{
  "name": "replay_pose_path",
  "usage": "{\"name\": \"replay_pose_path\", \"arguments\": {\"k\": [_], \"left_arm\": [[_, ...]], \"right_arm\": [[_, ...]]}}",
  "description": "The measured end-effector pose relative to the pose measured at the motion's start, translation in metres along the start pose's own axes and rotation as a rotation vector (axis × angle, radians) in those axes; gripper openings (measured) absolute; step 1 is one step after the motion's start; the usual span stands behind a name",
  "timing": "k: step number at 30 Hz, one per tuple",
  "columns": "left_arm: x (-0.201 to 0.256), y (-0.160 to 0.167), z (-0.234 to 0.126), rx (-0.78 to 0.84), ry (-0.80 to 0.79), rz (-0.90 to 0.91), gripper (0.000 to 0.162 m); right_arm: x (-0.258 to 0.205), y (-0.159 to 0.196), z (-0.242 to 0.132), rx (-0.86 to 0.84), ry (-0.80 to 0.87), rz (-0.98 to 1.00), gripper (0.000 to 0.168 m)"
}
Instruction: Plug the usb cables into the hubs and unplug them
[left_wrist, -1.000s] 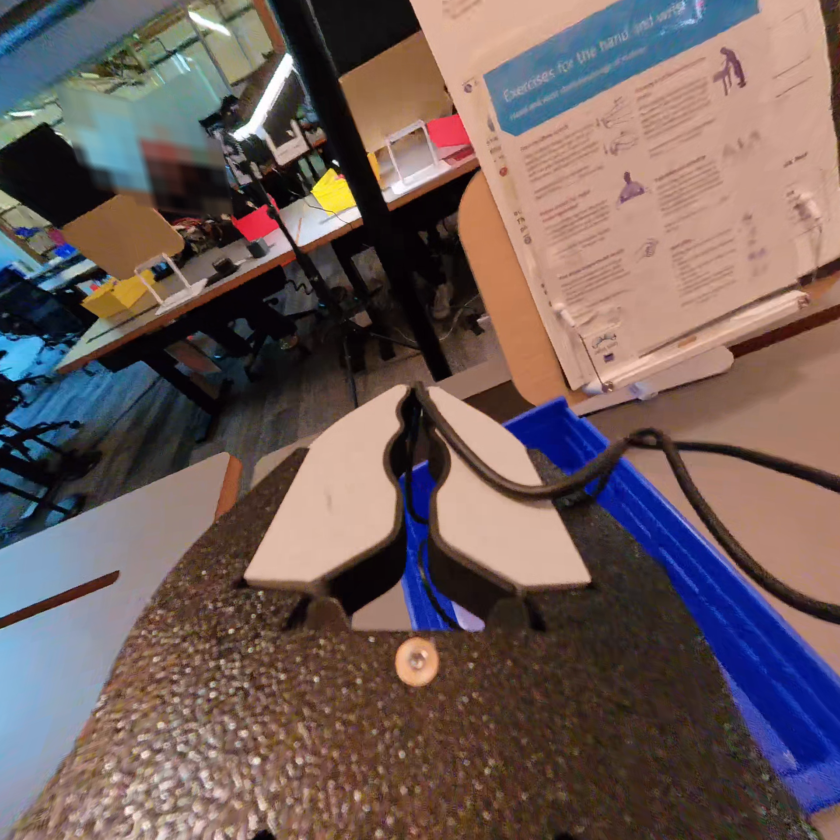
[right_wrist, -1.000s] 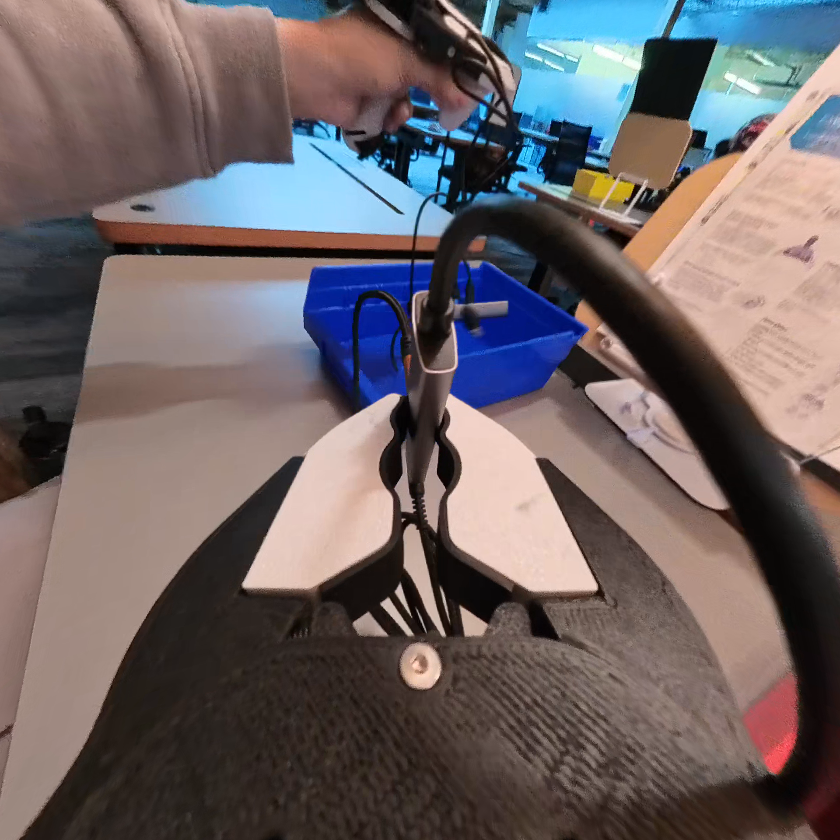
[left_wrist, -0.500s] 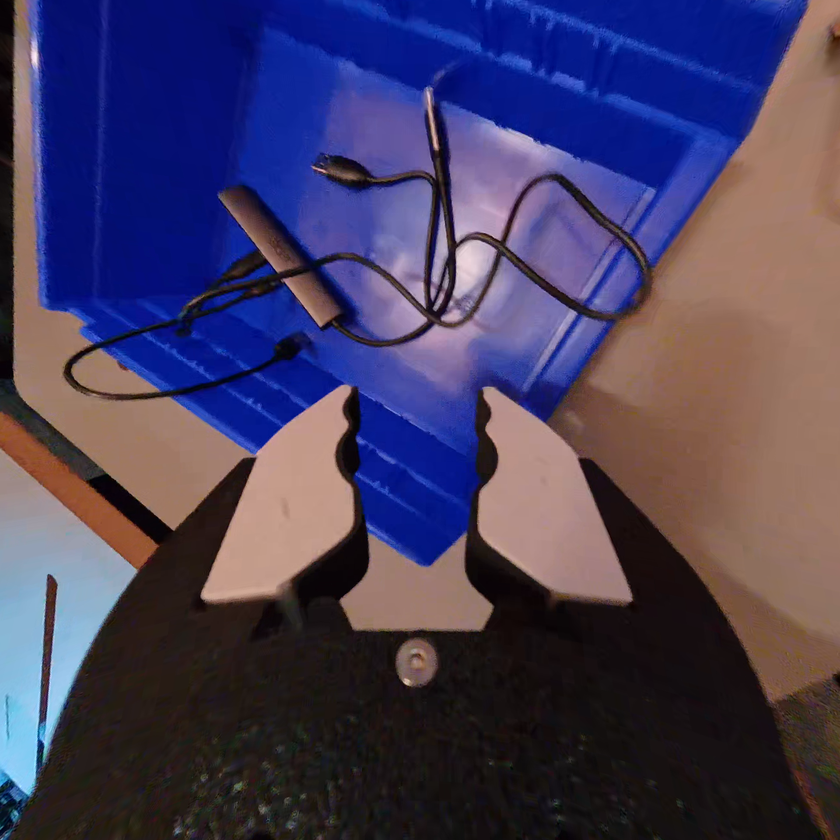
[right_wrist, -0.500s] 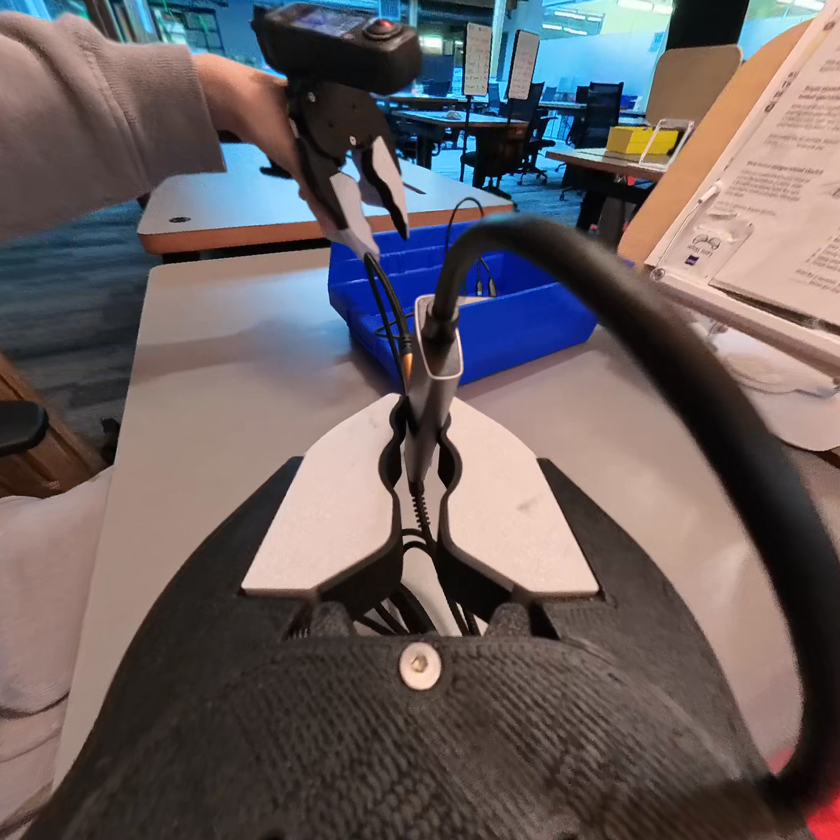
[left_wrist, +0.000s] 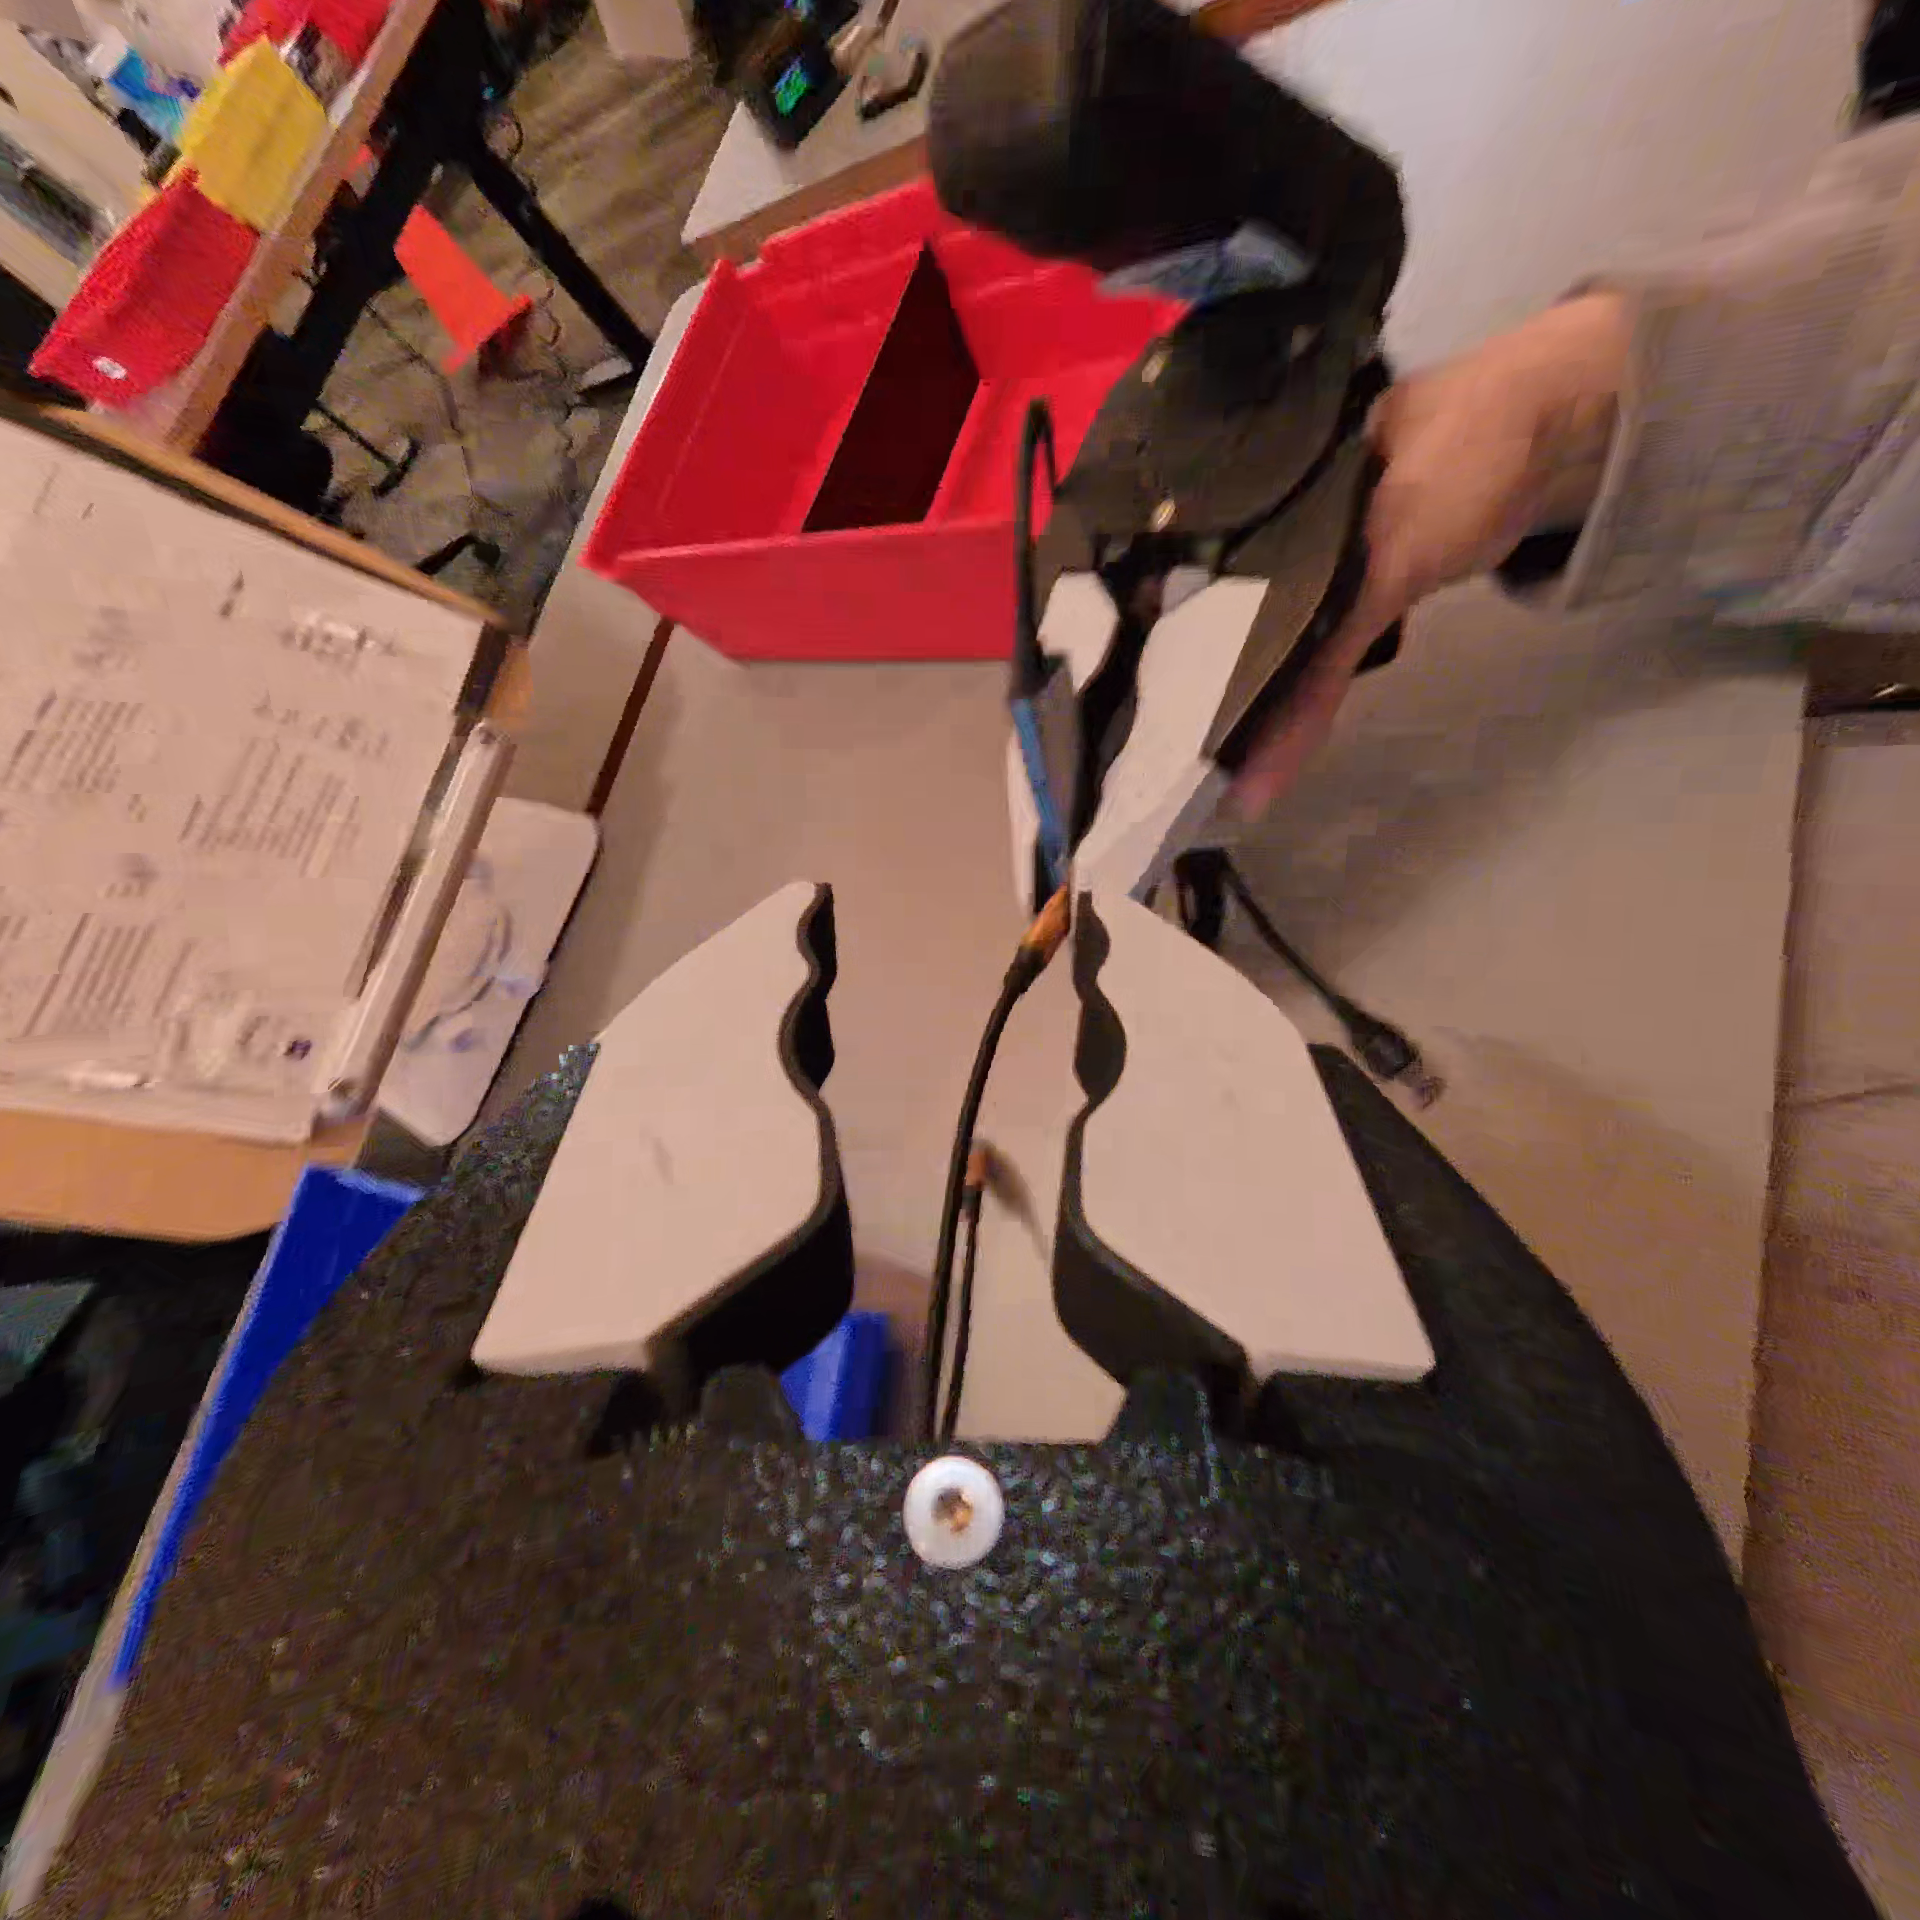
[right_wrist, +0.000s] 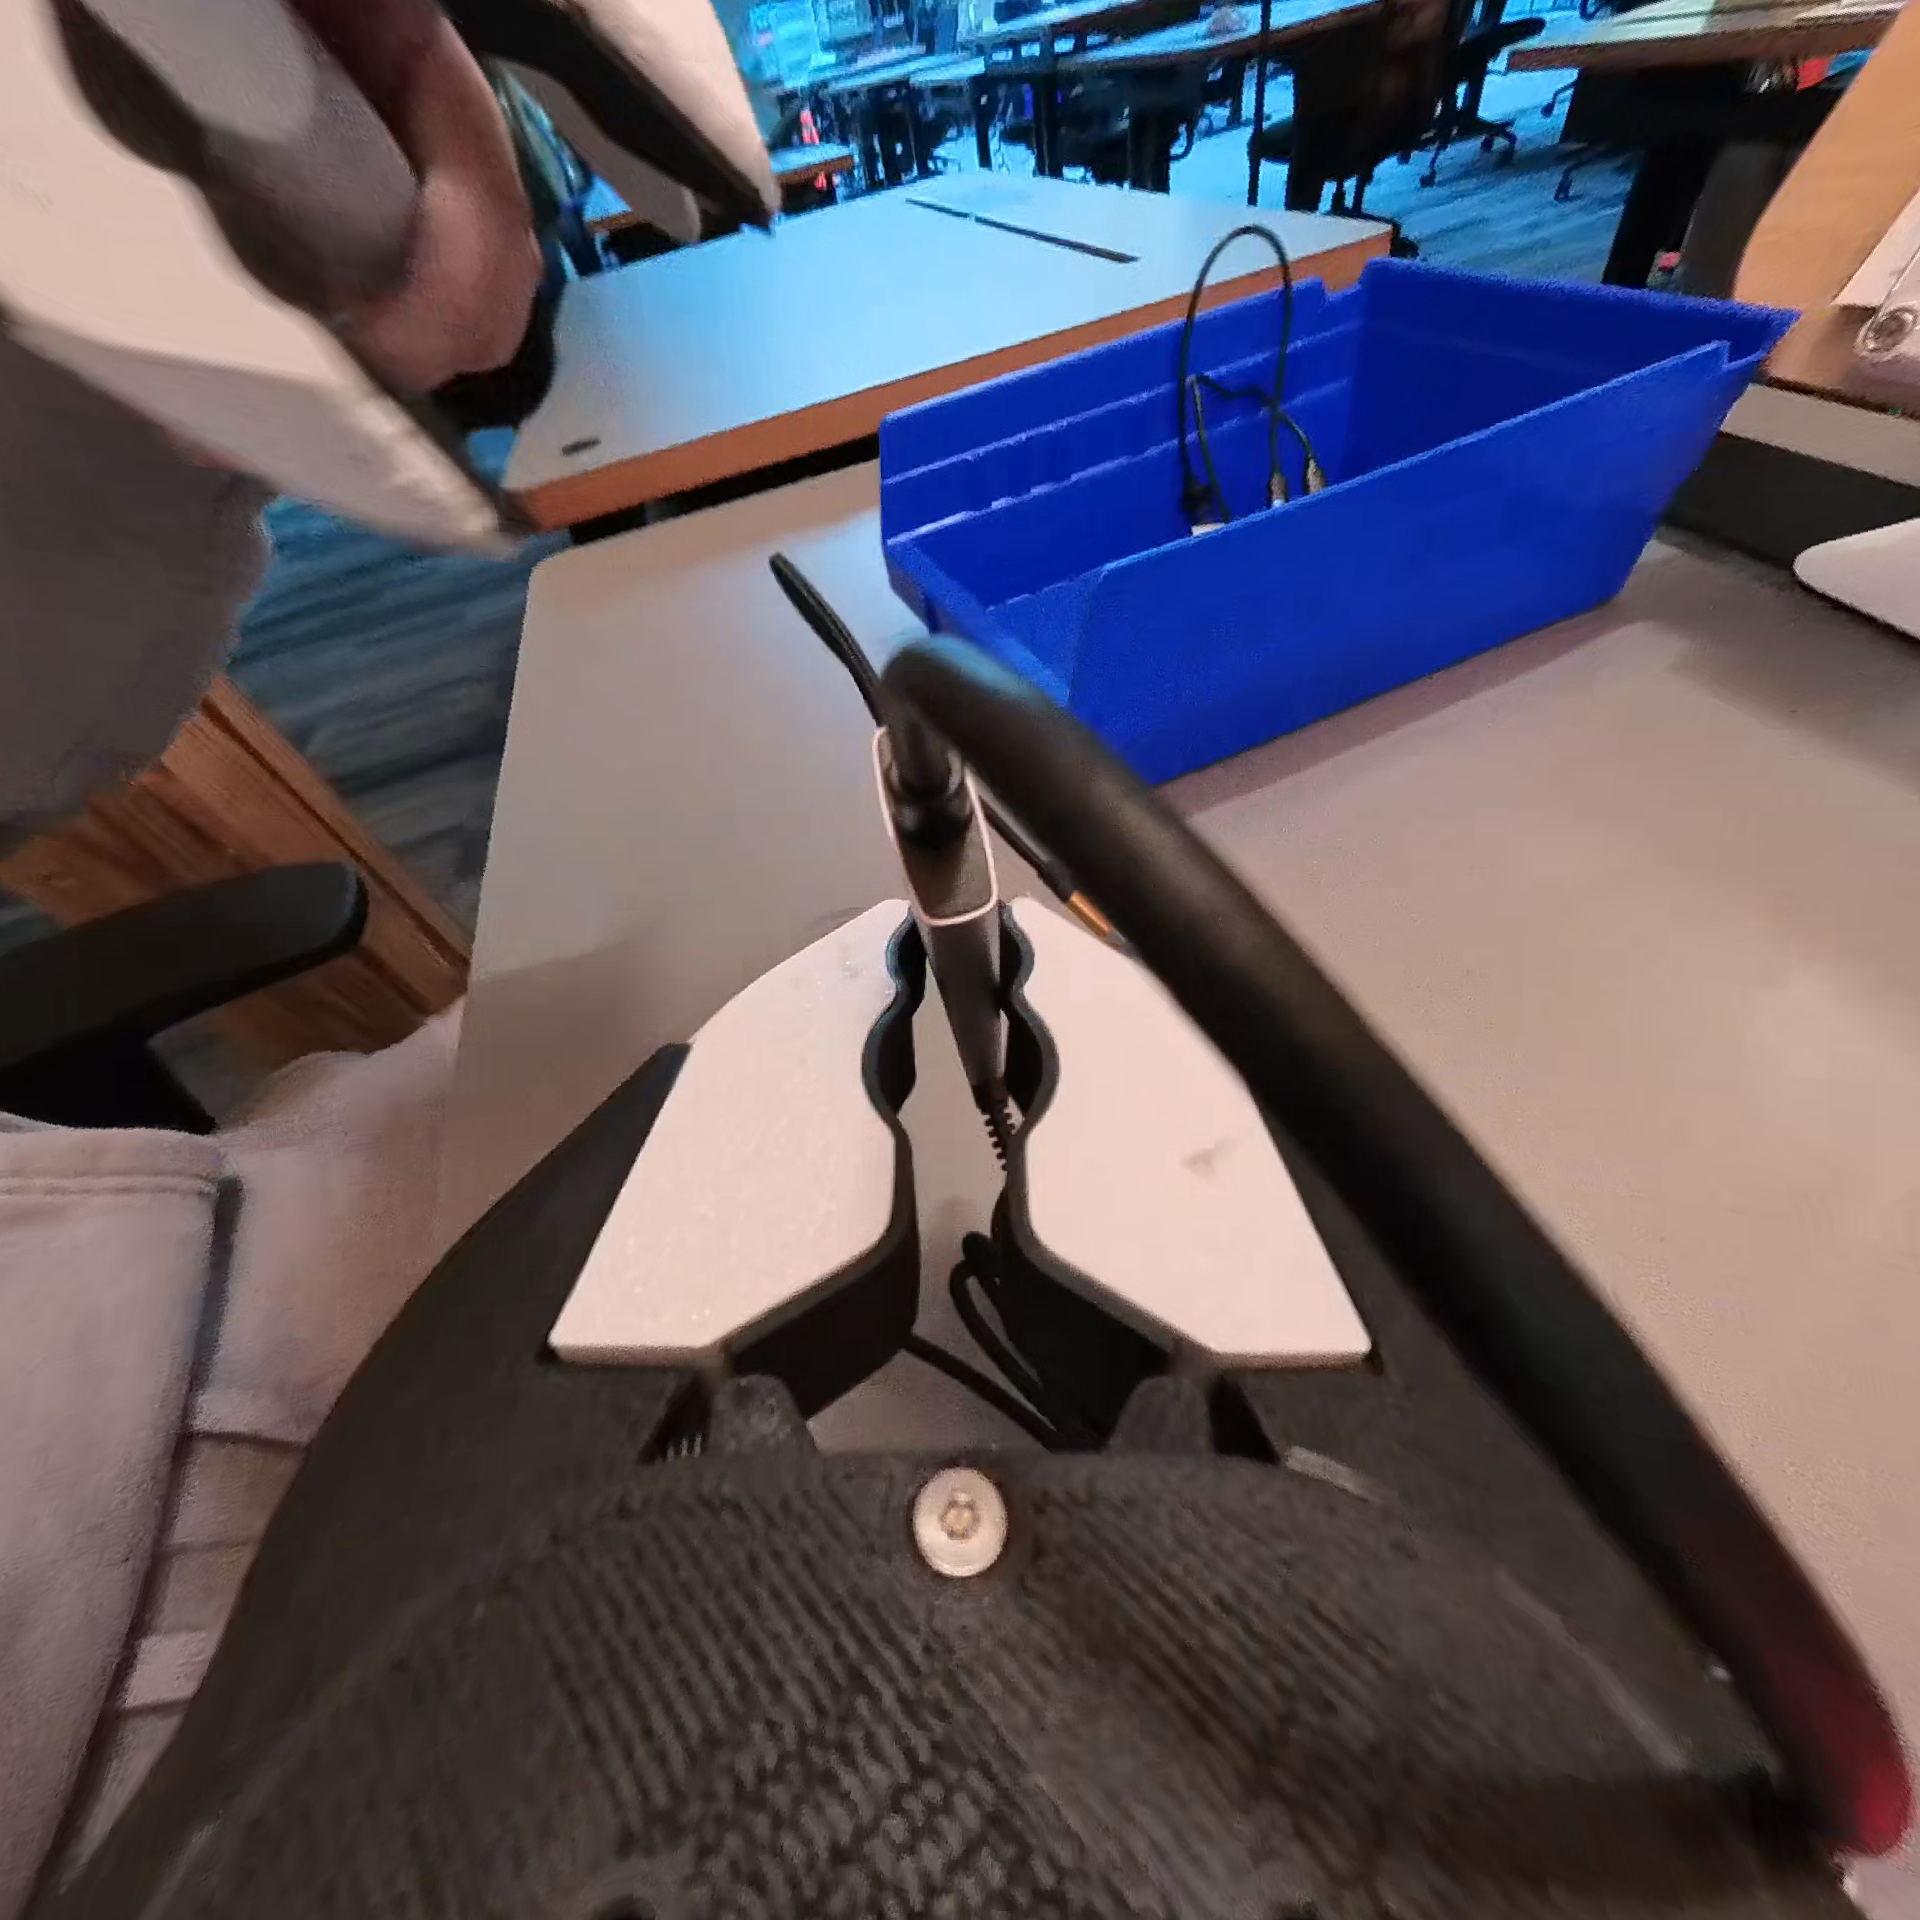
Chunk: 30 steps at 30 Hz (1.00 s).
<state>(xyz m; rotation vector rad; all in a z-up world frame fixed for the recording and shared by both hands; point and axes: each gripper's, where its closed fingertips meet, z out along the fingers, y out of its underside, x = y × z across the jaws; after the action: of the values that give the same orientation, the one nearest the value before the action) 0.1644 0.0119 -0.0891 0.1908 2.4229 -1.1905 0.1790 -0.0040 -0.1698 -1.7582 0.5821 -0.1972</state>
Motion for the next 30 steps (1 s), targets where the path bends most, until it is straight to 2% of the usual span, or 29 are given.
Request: {"name": "replay_pose_path", "arguments": {"k": [1,3,6,7,8,12,14,16,18,21,23,26,30], "left_arm": [[0.012,-0.009,0.009,0.008,0.061,-0.015,0.043],[0.024,-0.01,0.028,-0.074,0.139,-0.019,0.039],[0.017,-0.002,0.048,-0.164,0.118,0.003,0.034],[0.021,-0.003,0.051,-0.165,0.159,-0.018,0.027],[0.026,-0.003,0.052,-0.166,0.199,-0.044,0.013],[0.017,0.0,0.055,-0.155,0.188,-0.202,0.009],[-0.002,-0.005,0.054,-0.072,0.137,-0.415,0.009],[-0.025,-0.01,0.049,0.048,0.114,-0.676,0.009],[-0.045,-0.012,0.042,0.187,0.146,-0.942,0.008],[-0.063,-0.012,0.033,0.396,0.26,-1.277,0.008],[-0.066,-0.009,0.031,0.497,0.33,-1.408,0.008],[-0.064,-0.002,0.035,0.609,0.397,-1.543,0.009],[-0.055,0.007,0.043,0.628,0.41,-1.568,0.009]], "right_arm": [[-0.001,0.001,0.002,-0.012,0.012,-0.022,0.012],[-0.002,0.002,0.006,-0.032,0.041,-0.081,0.012],[-0.01,0.002,0.01,-0.039,0.03,-0.155,0.012],[-0.012,0.001,0.01,-0.031,0.027,-0.162,0.012],[-0.013,0.001,0.01,-0.027,0.028,-0.162,0.012],[-0.006,0.001,0.01,-0.027,0.124,-0.211,0.024],[0.001,-0.008,0.007,0.013,0.233,-0.283,0.043],[0.005,-0.022,0.001,0.078,0.352,-0.367,0.053],[0.007,-0.034,-0.008,0.161,0.467,-0.457,0.053],[0.007,-0.04,-0.021,0.237,0.547,-0.493,0.051],[0.005,-0.043,-0.026,0.278,0.536,-0.467,0.049],[0.006,-0.038,-0.027,0.232,0.512,-0.465,0.045],[0.001,-0.019,-0.017,0.119,0.435,-0.466,0.035]]}}
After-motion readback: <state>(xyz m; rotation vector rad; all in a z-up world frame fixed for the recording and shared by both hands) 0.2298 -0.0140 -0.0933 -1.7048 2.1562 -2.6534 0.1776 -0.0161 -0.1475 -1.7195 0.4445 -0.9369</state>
